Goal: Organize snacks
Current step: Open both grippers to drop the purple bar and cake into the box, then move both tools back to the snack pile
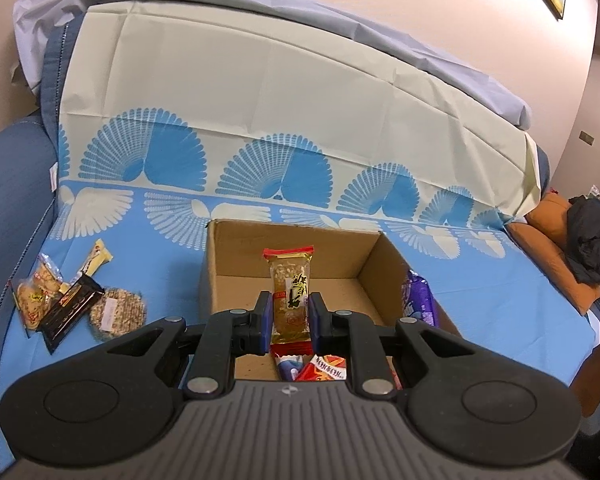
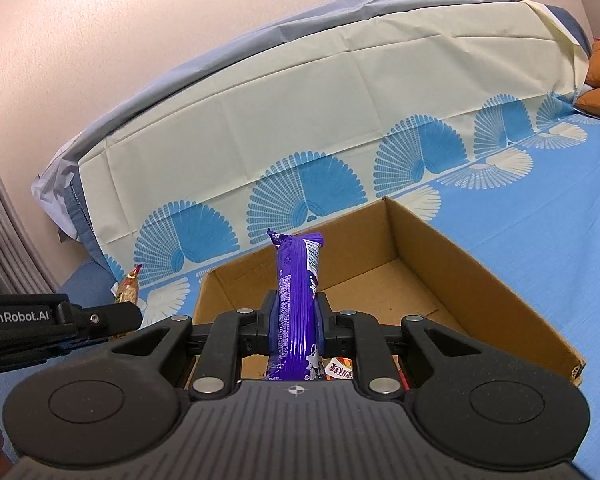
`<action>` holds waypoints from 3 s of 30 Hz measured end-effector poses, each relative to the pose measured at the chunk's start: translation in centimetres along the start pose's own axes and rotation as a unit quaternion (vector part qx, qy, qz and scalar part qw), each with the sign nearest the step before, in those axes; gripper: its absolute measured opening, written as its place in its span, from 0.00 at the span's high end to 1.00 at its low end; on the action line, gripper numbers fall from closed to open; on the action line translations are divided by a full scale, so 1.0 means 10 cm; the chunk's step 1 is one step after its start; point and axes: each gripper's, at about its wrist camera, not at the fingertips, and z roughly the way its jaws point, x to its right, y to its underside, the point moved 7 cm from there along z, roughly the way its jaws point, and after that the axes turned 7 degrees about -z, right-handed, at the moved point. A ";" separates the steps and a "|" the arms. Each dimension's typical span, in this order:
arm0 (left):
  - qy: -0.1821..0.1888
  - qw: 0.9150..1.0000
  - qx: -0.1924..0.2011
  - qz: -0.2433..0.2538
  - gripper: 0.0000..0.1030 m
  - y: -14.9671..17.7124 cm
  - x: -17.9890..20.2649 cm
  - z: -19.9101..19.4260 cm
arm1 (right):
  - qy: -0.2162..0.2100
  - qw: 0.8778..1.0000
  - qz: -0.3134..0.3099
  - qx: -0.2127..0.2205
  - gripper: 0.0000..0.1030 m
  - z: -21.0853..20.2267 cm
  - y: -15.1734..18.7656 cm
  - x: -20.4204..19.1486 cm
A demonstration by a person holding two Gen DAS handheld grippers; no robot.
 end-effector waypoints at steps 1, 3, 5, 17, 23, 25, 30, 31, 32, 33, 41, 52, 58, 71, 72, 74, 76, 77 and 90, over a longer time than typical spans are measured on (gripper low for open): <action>0.001 1.000 0.000 0.001 0.81 0.00 0.02 0.00 | 0.000 1.000 0.000 0.000 0.82 0.00 -0.01 0.00; 0.004 1.000 0.001 0.003 0.81 -0.01 0.04 0.02 | -0.001 1.000 0.001 0.000 0.82 0.00 -0.01 -0.01; 0.006 1.000 0.001 0.005 0.81 -0.02 0.08 0.03 | -0.001 1.000 0.001 0.000 0.82 0.00 -0.01 -0.02; 0.022 1.000 0.001 0.015 0.81 -0.06 0.28 0.09 | 0.000 1.000 0.006 0.005 0.82 -0.01 -0.02 0.03; 0.035 0.999 0.001 0.023 0.81 -0.08 0.40 0.10 | 0.002 1.000 0.007 0.006 0.82 -0.01 -0.02 0.05; 0.044 0.999 -0.001 0.028 0.80 -0.07 0.45 0.10 | 0.003 1.000 0.008 0.006 0.82 -0.01 -0.02 0.06; 0.061 0.997 -0.005 0.043 0.78 -0.03 0.57 0.05 | 0.012 1.000 0.010 0.003 0.76 0.00 -0.01 0.09; 0.060 0.997 -0.008 0.044 0.78 -0.01 0.57 0.04 | 0.011 1.000 0.011 -0.001 0.69 0.01 0.00 0.10; 0.058 0.997 -0.010 0.045 0.78 0.00 0.56 0.04 | 0.011 1.000 0.012 -0.005 0.66 0.01 0.02 0.11; 0.056 0.997 -0.012 0.044 0.78 0.01 0.55 0.03 | 0.014 1.000 0.012 -0.007 0.63 0.01 0.03 0.12; 0.051 0.998 -0.014 0.020 0.78 0.01 0.36 -0.16 | 0.030 0.999 -0.012 -0.015 0.54 0.01 0.13 0.12; 0.042 0.999 -0.001 -0.024 0.78 0.04 -0.20 -0.47 | 0.036 0.996 -0.088 -0.006 0.54 -0.13 0.28 -0.07; -0.015 1.000 0.000 -0.027 0.78 0.31 -0.97 -0.45 | 0.023 0.992 -0.118 -0.025 0.53 -0.15 0.43 -0.29; -0.084 0.994 -0.040 -0.061 0.79 0.95 -2.19 -0.28 | -0.061 0.976 -0.200 -0.058 0.48 -0.15 0.77 -0.98; -0.090 0.994 -0.036 -0.053 0.79 0.97 -2.22 -0.25 | -0.068 0.975 -0.205 -0.060 0.48 -0.15 0.80 -1.02; -0.102 0.993 -0.035 -0.043 0.79 1.02 -2.26 -0.19 | -0.081 0.971 -0.218 -0.063 0.48 -0.13 0.84 -1.12; -0.114 0.992 -0.036 -0.044 0.79 1.02 -2.30 -0.13 | -0.090 0.968 -0.227 -0.064 0.45 -0.12 0.87 -1.20; -0.117 0.992 -0.029 -0.037 0.79 0.99 -2.31 -0.09 | -0.094 0.967 -0.228 -0.064 0.44 -0.11 0.88 -1.24; -0.243 0.963 -0.045 0.108 0.19 0.52 -2.48 1.04 | -0.119 0.970 -0.200 -0.077 0.37 0.08 0.85 -1.38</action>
